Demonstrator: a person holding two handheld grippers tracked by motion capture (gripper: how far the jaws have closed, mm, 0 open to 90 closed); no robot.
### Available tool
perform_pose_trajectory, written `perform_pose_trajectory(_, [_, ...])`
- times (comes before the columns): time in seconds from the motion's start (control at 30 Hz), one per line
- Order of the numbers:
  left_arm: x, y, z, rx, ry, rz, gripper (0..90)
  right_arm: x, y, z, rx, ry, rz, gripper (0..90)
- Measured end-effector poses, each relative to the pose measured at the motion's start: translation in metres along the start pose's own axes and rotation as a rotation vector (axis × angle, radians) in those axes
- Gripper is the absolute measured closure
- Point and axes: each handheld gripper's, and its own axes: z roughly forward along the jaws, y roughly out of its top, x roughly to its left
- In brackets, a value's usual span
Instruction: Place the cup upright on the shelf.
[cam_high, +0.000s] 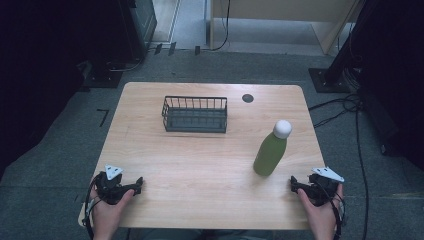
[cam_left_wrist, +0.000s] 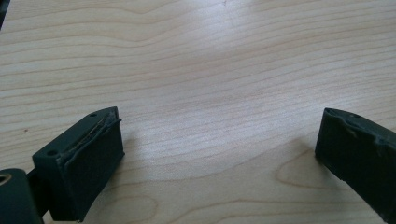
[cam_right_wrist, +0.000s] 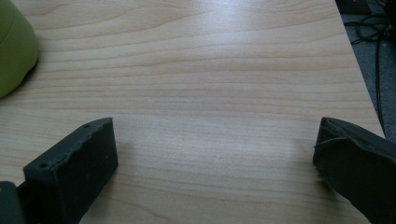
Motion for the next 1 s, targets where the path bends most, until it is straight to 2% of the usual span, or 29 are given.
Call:
perform_pose_trajectory(0.03, [0.0,0.0,0.0,0.0,0.0,0.0,1.2,0.0,0.0,0.0,0.001,0.01,-0.004,0.0])
perform_pose_trajectory(0.13, [0.0,0.0,0.0,-0.001,0.001,-0.001,1.1,0.003,-0.002,-0.002,0.005,-0.001,0.006,0.0])
perform_pose_trajectory(0.2, [0.0,0.0,0.0,0.0,0.001,0.0,1.1,0.005,-0.002,-0.005,0.01,0.027,-0.005,0.0])
perform_pose_trajectory(0.47, [-0.001,0.0,0.0,0.001,0.007,-0.005,1.1,0.03,0.009,-0.027,-0.061,0.065,-0.053,0.0])
perform_pose_trajectory(1.0, [-0.002,0.001,0.001,0.002,0.01,-0.012,0.2,0.064,0.033,-0.054,-0.136,0.19,-0.107,0.0])
